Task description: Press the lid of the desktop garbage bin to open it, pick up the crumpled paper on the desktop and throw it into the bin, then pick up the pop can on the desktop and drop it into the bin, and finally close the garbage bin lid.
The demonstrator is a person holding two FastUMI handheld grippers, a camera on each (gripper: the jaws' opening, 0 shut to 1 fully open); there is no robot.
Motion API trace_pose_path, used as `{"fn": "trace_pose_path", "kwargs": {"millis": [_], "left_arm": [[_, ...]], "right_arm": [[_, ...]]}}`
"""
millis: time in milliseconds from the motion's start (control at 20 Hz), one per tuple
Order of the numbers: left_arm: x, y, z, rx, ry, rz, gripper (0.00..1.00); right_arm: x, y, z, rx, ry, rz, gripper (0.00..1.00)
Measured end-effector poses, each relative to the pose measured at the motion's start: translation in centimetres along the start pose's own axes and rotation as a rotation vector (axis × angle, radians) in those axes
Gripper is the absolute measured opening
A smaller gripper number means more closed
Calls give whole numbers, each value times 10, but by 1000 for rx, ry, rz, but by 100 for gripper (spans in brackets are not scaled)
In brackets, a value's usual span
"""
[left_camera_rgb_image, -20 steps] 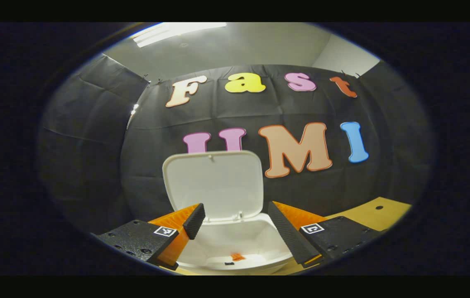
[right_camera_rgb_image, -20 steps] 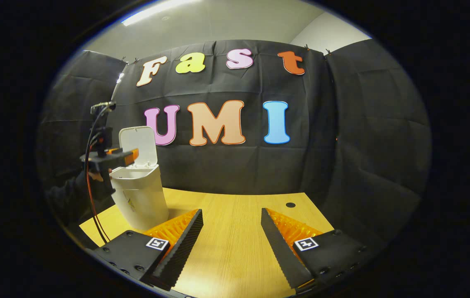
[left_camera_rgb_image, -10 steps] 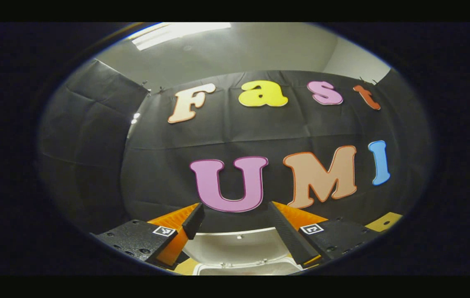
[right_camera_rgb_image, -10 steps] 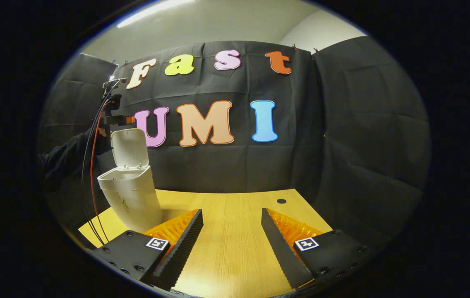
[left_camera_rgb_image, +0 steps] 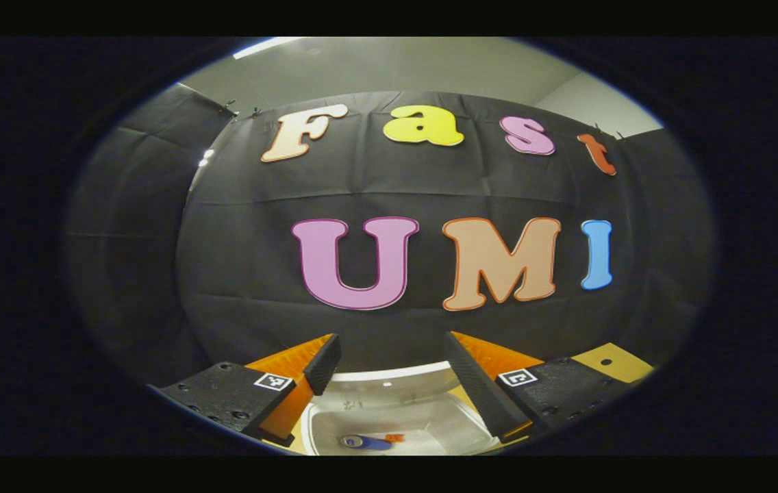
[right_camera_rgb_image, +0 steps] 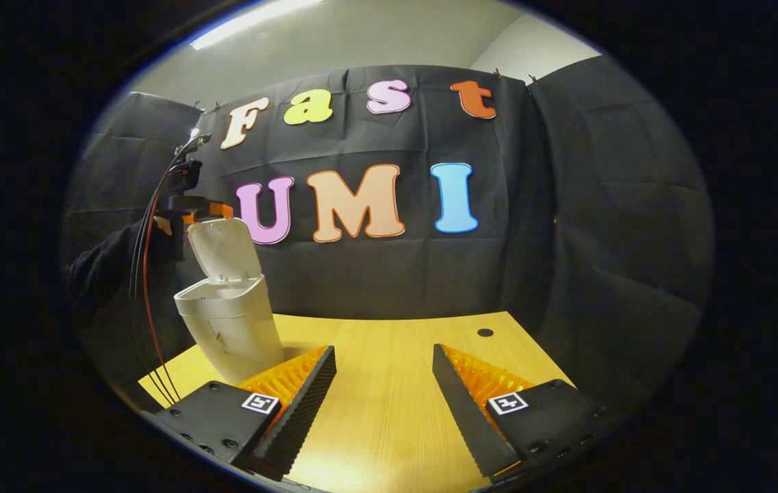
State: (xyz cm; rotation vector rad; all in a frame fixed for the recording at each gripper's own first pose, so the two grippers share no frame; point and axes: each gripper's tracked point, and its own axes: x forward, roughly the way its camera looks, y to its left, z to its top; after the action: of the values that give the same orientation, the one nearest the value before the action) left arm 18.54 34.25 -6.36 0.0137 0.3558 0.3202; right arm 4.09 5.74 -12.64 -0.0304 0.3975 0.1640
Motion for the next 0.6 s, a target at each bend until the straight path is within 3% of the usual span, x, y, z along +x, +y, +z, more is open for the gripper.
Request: {"fn": "trace_pose_path", "kwargs": {"millis": [250,500,600], "left_arm": [[-53,-9,-62,7,26,21,93],[-74,-14,-124,13,95,66,93],[-77,-13,-143,20,112,92,87]], "right_arm": [[13,11,-8,-9,36,62,95],[20,13,-34,-52,104,100,95],[23,13,-44,-53,131,110,95]]}}
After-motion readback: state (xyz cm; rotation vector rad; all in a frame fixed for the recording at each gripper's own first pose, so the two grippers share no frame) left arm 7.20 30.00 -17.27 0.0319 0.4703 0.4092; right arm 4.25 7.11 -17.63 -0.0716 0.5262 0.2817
